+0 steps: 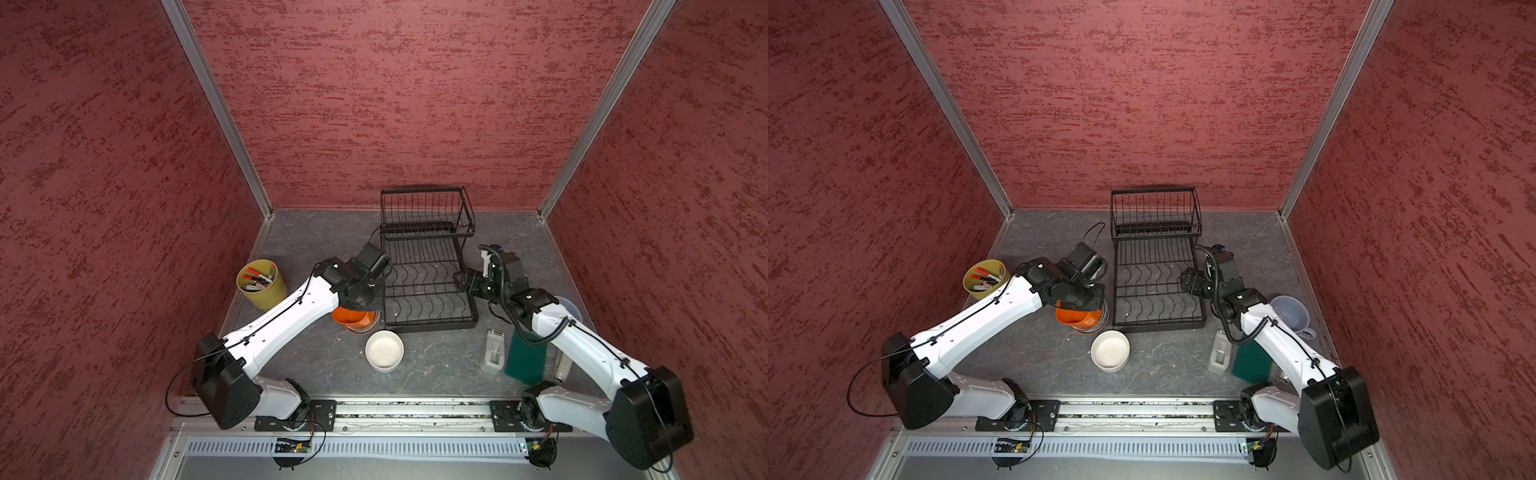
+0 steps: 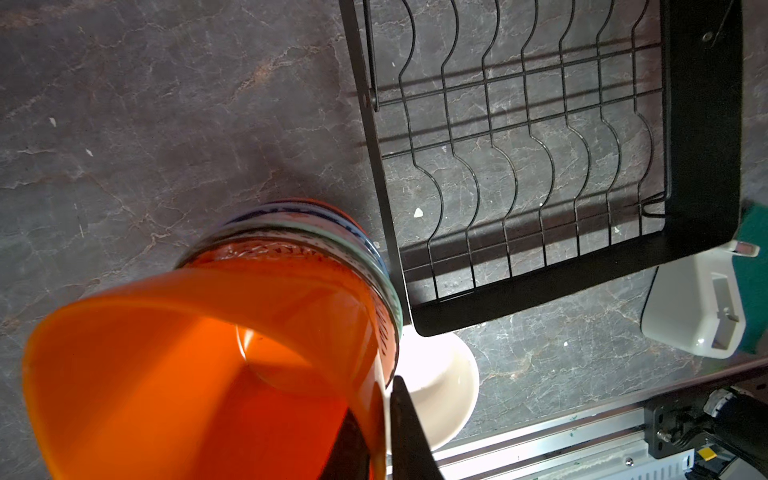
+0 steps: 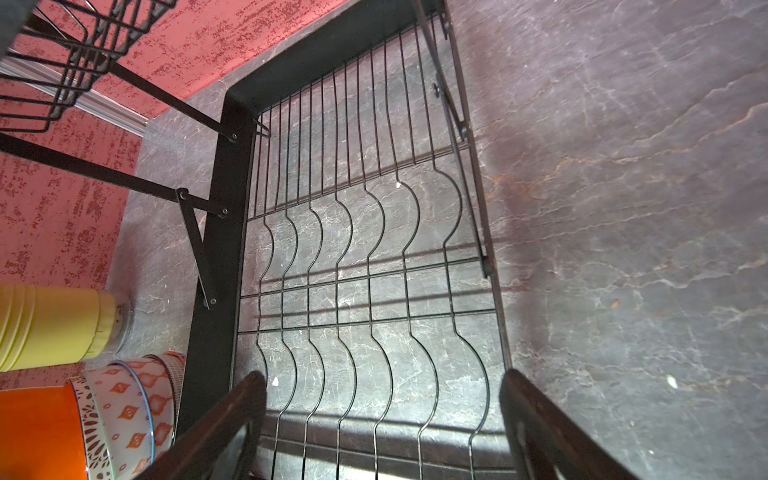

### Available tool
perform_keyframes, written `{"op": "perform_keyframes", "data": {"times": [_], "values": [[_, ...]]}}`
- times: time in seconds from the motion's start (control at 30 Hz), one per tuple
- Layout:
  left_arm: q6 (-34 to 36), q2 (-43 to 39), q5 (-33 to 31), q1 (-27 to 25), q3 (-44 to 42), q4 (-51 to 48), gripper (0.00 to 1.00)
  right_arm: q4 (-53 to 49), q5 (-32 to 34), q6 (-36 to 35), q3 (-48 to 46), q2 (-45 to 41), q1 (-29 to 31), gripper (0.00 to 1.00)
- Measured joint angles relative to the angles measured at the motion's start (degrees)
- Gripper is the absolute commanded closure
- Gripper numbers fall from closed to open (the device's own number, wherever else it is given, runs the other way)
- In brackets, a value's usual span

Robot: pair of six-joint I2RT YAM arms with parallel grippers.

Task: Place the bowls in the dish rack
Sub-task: 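Grasp the orange bowl rim with the left gripper and lift it off the stack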

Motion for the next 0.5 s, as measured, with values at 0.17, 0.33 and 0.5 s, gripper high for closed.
{"op": "perform_keyframes", "data": {"times": [0.17, 0.33, 0.5], "values": [[-0.02, -0.02, 0.11, 0.07, -0.2, 0.2, 1.0, 0.0, -0.07, 0.02, -0.31, 0.0, 0.0, 0.11], [0.0, -0.68, -0.48, 0.11, -0.2, 0.07, 1.0, 0.02, -0.94, 0.02, -0.44, -0.07, 0.0, 0.11], [0.33, -3.08, -1.44, 0.31, -0.07, -0.72, 1.0, 0.35, -2.8, 0.02, -0.44, -0.15, 0.07, 0.11]]}}
